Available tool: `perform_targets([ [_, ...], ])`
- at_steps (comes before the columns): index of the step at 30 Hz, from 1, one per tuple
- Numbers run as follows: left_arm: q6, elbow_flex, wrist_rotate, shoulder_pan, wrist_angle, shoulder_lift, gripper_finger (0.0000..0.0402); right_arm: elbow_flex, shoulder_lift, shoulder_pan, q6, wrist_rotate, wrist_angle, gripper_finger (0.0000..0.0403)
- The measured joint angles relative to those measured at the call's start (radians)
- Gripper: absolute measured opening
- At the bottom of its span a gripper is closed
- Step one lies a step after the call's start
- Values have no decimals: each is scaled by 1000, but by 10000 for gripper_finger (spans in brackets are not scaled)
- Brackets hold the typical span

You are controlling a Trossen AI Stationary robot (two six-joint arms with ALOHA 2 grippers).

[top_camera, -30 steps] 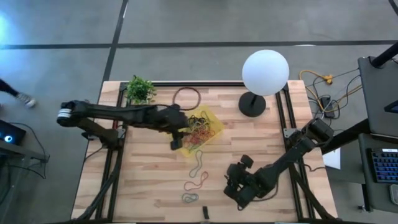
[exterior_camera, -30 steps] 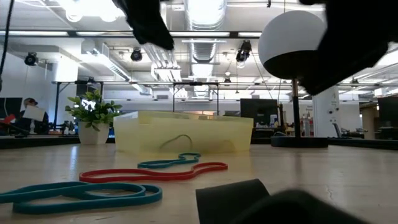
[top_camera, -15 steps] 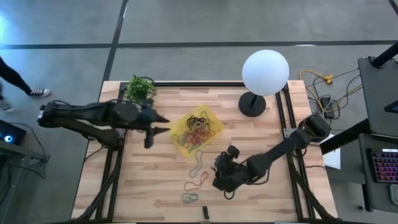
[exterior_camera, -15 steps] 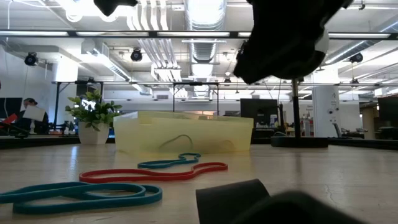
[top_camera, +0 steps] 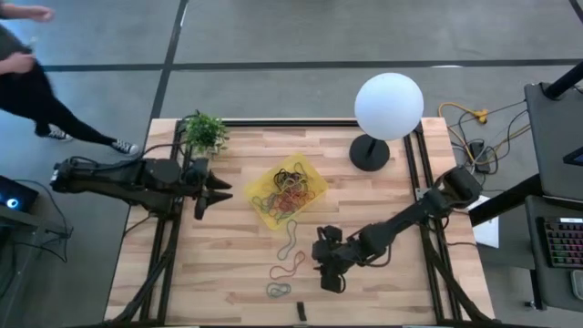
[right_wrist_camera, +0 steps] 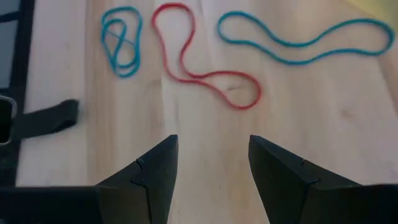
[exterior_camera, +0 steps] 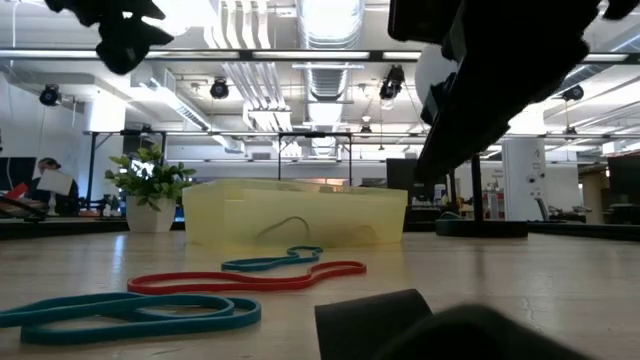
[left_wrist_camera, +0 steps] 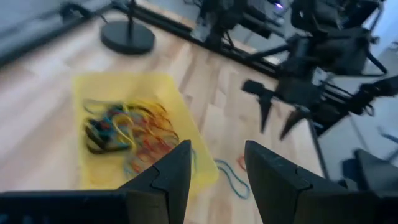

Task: Pick and place rubber bands into bin
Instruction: Put the red rubber band into the yellow bin

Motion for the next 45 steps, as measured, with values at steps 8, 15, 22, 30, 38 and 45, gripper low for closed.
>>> perform_targets([
  [8, -47, -137, 78, -13, 147, -53, 135, 21, 80, -55, -81, -3, 115, 182],
  [15, -13, -145, 81, -74, 206, -42, 135, 97, 181, -93, -118, -17, 104, 182],
  [22, -25, -163, 81, -121, 247, -2, 135, 101, 216, -133, 43, -26, 20, 182],
  [30, -45, -209, 80, -135, 348, 59, 135, 108, 213, -137, 55, -49, -29, 174],
  [38, -45, -210, 80, -154, 401, 105, 135, 131, 218, -119, -79, -23, -40, 150],
  [45, -45, -208, 80, -182, 411, 102, 135, 172, 265, -121, -183, -31, -23, 135],
])
